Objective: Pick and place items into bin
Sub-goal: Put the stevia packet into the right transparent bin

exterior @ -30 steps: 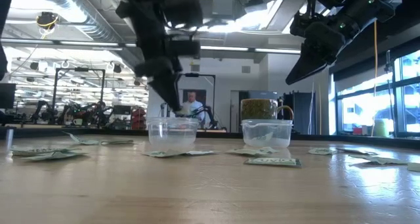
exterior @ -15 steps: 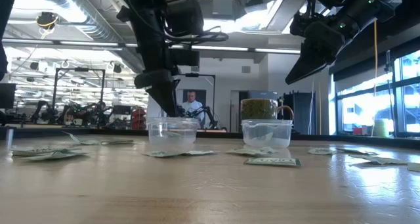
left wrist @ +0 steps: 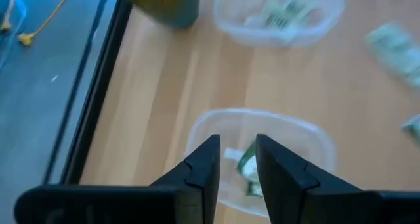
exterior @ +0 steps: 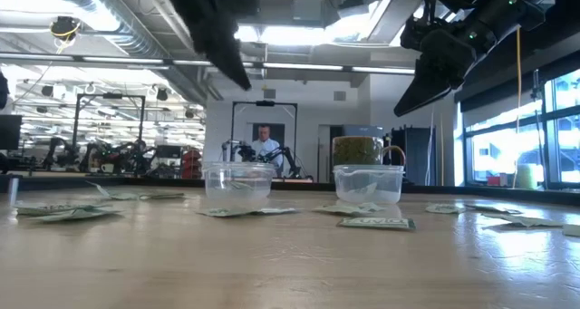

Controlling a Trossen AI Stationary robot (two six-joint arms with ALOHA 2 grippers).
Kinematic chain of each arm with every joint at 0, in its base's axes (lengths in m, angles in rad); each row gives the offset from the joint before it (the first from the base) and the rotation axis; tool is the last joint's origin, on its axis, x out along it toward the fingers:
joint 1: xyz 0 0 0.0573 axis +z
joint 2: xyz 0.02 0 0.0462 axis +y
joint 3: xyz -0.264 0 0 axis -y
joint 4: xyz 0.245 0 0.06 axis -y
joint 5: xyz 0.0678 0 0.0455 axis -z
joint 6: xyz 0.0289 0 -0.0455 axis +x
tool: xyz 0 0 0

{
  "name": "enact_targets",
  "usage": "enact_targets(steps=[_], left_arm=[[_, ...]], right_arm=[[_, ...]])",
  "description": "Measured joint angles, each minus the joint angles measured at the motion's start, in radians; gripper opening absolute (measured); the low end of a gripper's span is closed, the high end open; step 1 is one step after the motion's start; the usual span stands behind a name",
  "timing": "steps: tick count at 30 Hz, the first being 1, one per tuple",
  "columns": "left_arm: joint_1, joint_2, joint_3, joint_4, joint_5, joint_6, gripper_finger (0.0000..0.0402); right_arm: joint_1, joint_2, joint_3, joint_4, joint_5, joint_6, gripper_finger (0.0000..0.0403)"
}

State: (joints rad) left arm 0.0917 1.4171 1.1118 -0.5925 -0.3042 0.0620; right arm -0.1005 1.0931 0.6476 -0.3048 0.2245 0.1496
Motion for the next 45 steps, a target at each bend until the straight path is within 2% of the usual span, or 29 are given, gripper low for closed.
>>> enact_targets(steps=[5, 9, 19, 25, 26, 30, 33, 37, 45], left_arm=[[0.000, -0.094, -0.014, 0.072, 0.106, 0.025, 0.0093], [0.012, -0.178, -0.093, 0.191, 0.161, 0.037, 0.0095], [0.020, -0.406, -0.474, 0.624, 0.220, 0.015, 0.0095], [0.005, -0.482, -0.696, 0.910, 0.220, 0.000, 0.0095], [0.003, -0.488, -0.726, 0.954, 0.221, -0.007, 0.0095], [-0.007, -0.507, -0.819, 1.098, 0.220, -0.009, 0.0095], [-0.007, -0.509, -0.868, 1.175, 0.229, -0.019, 0.0095], [-0.007, -0.509, -0.902, 1.209, 0.244, -0.007, 0.0095], [-0.007, -0.509, -0.908, 1.174, 0.252, -0.039, 0.0095]], right_arm=[[0.000, 0.000, 0.000, -0.001, 0.000, 0.000, 0.0085], [0.000, 0.000, 0.000, 0.000, 0.000, 0.000, 0.0085], [0.000, 0.000, 0.000, 0.000, 0.000, 0.000, 0.0085], [0.000, 0.000, 0.000, 0.000, 0.000, -0.001, 0.0085], [0.000, 0.000, 0.000, -0.001, 0.001, -0.031, 0.0085], [0.000, 0.000, 0.000, -0.002, 0.003, -0.345, 0.0085], [0.000, 0.000, 0.000, -0.001, 0.001, -0.422, 0.0085], [0.000, 0.000, 0.000, 0.025, 0.001, -0.389, 0.0085], [0.001, 0.000, 0.000, 0.121, -0.004, 0.031, 0.0085]])
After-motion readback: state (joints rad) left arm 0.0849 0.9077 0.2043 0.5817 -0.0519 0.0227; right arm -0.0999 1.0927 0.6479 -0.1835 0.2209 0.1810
